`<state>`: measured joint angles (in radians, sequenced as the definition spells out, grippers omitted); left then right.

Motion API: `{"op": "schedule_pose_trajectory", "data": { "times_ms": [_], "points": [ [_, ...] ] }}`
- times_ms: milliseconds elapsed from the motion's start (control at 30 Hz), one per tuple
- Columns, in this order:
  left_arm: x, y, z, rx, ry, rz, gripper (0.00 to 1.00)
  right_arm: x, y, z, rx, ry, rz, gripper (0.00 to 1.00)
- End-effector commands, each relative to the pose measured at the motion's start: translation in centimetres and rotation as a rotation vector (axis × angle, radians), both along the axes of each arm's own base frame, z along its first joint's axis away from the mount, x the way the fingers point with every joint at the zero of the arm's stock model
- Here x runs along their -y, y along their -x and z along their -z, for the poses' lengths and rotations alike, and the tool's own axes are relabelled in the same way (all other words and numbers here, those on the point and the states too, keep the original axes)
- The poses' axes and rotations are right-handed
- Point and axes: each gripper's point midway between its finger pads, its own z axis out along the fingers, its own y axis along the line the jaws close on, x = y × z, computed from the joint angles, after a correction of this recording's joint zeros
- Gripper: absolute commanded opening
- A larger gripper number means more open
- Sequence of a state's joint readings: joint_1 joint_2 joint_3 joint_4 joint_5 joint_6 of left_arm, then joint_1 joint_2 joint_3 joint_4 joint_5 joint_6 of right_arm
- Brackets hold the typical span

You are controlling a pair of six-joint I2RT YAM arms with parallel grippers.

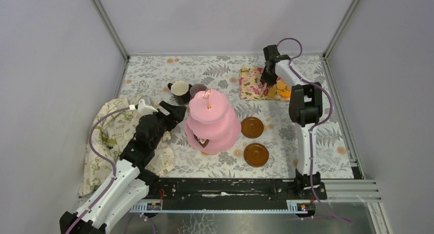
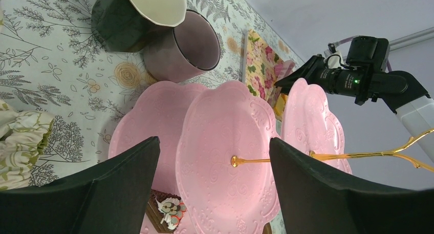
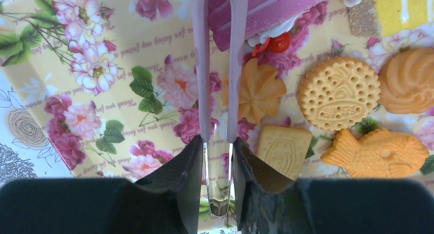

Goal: Serve the afternoon tea
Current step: Place the clamp on the tray.

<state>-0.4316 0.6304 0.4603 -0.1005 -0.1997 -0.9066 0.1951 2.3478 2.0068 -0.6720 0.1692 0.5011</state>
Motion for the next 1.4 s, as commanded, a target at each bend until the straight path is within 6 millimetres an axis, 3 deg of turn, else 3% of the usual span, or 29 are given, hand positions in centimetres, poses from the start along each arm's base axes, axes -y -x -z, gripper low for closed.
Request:
{"op": "schedule_pose_trajectory", "data": {
  "times_ms": [0,300,467,767,1033,1167,1367],
  "points": [
    [-0.1,-0.4,-2.4,0.066,0.007,-0.013,0.86,0.2,-0.5,-5.2,0.1,-0.011,-0.018,0.16],
    [-0.2,-0.5,-2.6,0.068,0.008,-0.02,0.86,0.5,-0.5,-6.6,0.134,0.01,-0.057,0.15],
    [-0.3,-0.5,-2.7,0.07,0.008,-0.023,0.86,0.6,-0.2,-6.4,0.12,0.02,-0.075,0.11],
    [-0.3,-0.6,-2.8,0.068,0.001,-0.025,0.86,0.2,0.8,-6.5,0.111,-0.013,-0.073,0.32],
    [-0.4,-0.5,-3.1,0.077,-0.002,-0.025,0.86,0.1,1.5,-7.2,0.106,-0.018,-0.092,0.32],
    [-0.5,-0.5,-3.1,0.078,-0.004,-0.028,0.86,-0.5,3.0,-7.9,0.091,-0.042,-0.156,0.32],
    [0.0,-0.6,-2.6,0.07,0.015,-0.013,0.86,-2.4,7.1,-6.9,0.0,-0.055,-0.348,0.31]
  ]
}}
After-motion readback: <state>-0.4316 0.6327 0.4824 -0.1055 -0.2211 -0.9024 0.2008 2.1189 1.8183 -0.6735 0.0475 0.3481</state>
